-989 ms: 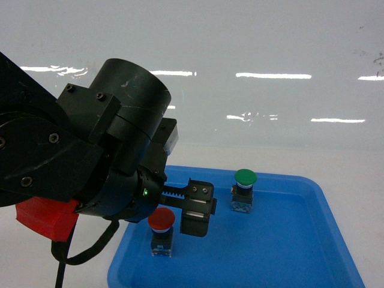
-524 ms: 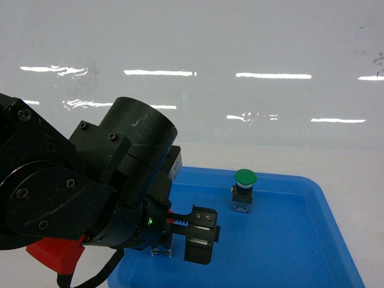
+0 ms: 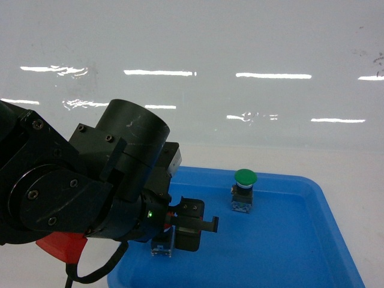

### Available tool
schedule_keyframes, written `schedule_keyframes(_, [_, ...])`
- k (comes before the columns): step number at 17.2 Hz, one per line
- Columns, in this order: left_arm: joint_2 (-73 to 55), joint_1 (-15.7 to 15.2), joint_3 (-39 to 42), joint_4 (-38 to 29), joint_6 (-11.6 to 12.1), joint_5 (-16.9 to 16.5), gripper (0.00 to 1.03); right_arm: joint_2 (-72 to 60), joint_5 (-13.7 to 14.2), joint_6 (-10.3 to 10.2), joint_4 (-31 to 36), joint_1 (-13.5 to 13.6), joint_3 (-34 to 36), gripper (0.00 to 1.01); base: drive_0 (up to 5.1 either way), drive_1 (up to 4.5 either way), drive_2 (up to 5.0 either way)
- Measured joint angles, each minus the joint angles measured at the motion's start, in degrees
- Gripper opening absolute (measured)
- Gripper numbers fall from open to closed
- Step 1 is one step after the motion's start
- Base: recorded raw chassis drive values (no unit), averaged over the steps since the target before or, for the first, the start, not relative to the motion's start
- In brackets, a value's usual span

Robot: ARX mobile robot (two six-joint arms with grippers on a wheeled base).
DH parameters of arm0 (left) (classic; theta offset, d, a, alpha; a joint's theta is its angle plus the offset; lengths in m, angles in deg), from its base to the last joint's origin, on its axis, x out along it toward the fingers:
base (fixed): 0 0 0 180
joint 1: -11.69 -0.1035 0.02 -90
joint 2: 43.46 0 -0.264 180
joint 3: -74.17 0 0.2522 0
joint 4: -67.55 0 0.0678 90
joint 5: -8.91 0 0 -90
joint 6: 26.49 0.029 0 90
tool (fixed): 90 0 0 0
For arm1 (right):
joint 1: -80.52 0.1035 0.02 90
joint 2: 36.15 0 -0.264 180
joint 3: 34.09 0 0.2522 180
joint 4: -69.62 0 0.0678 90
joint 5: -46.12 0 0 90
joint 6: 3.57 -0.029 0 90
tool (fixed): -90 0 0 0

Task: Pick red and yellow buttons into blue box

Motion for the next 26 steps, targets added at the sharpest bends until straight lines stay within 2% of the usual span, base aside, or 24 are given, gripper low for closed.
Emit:
schedule_keyframes(1, [0.00, 0.02, -0.20, -0.74, 0.00, 0.02, 0.48, 0.00, 0.00, 0.00, 0.00, 0.00, 0.00, 0.29, 0.0, 0.00, 0.0])
schedule_keyframes(3, [-0.17, 0.04, -0.31, -1.29, 0.15, 0.55, 0.32, 0.00, 0.00, 0.00, 0.00, 0.00, 0.00, 0.29, 0.0, 0.00, 0.0])
schedule_keyframes(10, [-0.52, 0.52, 1.03, -3.41, 0.28, 2.10, 0.32, 0.00, 0.00, 0.00, 0.00, 0.00, 0.00, 0.29, 0.0, 0.00, 0.0])
schedule_keyframes(12, [0.74, 0.22, 1.99, -2.99, 1.55, 2.97, 0.32, 0.00, 0.00, 0.00, 0.00, 0.00, 0.00, 0.29, 0.0, 0.00, 0.0])
schedule_keyframes(15, [6.82, -3.26, 6.10, -4.07, 5.55, 2.69, 0.32, 0.00, 0.00, 0.00, 0.00, 0.00, 0.00, 0.29, 0.0, 0.00, 0.0])
schedule_keyframes(16, [10.36, -4.83, 7.34, -5.11, 6.62, 2.05, 0.32, 0.00, 0.00, 0.00, 0.00, 0.00, 0.00, 0.29, 0.0, 0.00, 0.0])
schedule_keyframes(17, [15.23, -7.04, 8.74, -6.34, 7.56, 0.00, 0.32, 0.00, 0.00, 0.00, 0.00, 0.00, 0.00, 0.29, 0.0, 0.00, 0.0])
schedule_keyframes(21, [32.54, -12.83, 14.23, -3.98, 7.52, -7.13, 0.32, 0.00, 0.00, 0.00, 0.00, 0.00, 0.00, 0.29, 0.0, 0.00, 0.0])
schedule_keyframes(23, [42.29, -15.21, 19.32, -5.05, 7.30, -8.66, 0.32, 0.00, 0.00, 0.00, 0.00, 0.00, 0.00, 0.29, 0.0, 0.00, 0.0])
schedule_keyframes(24, [46.38, -16.37, 21.73, -5.92, 7.28, -7.76, 0.32, 0.00, 0.00, 0.00, 0.00, 0.00, 0.00, 0.29, 0.0, 0.00, 0.0])
schedule_keyframes(25, [52.17, -16.48, 25.35, -7.19, 8.13, -4.42, 0.32, 0.00, 0.00, 0.00, 0.00, 0.00, 0.00, 0.29, 0.0, 0.00, 0.0])
schedule_keyframes(26, [54.36, -15.89, 26.45, -6.54, 8.13, -3.69, 0.32, 0.00, 0.00, 0.00, 0.00, 0.00, 0.00, 0.29, 0.0, 0.00, 0.0])
